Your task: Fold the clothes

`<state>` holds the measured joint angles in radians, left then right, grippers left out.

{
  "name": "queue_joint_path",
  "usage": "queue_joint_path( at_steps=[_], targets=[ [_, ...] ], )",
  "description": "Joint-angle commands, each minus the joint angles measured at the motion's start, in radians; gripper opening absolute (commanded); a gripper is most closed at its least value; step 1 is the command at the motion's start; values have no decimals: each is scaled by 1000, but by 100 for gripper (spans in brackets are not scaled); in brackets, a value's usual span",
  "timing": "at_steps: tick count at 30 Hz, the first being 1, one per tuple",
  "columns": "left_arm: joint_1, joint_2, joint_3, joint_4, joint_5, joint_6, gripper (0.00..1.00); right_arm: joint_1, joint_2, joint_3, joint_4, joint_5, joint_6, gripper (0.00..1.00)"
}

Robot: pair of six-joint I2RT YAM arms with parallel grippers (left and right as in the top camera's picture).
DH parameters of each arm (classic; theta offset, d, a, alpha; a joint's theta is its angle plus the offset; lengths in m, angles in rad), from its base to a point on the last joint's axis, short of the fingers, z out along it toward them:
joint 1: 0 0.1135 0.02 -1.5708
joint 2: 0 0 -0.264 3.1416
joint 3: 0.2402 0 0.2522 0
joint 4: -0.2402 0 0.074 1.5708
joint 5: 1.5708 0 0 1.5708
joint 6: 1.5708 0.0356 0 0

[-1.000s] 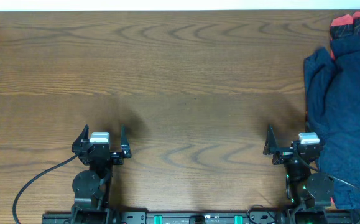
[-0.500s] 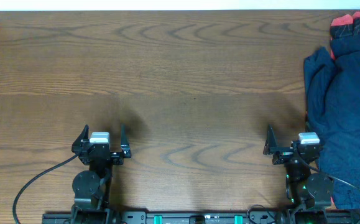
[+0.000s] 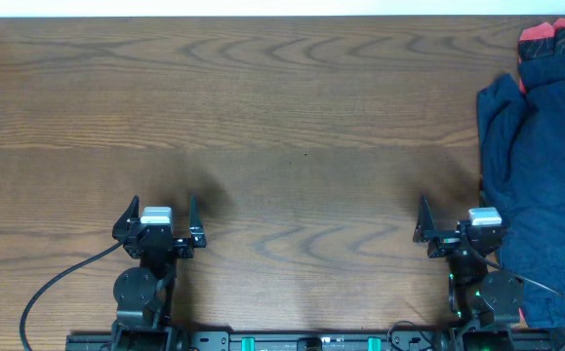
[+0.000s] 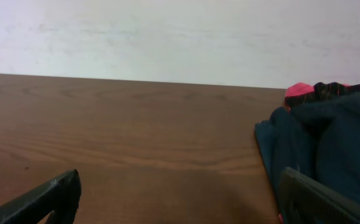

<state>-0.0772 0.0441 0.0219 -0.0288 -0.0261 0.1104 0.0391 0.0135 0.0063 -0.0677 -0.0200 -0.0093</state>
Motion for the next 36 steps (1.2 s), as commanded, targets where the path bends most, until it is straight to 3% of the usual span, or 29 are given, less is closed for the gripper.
queue_joint_path(
  at_steps=[1, 36],
  targets=[
    [5, 1, -18, -42, -12, 13, 98, -8, -2, -1, -4, -7, -11, 99],
    [5, 1, -18, -42, -12, 13, 98, -8, -1, -1, -4, 39, -11, 99]
  ],
)
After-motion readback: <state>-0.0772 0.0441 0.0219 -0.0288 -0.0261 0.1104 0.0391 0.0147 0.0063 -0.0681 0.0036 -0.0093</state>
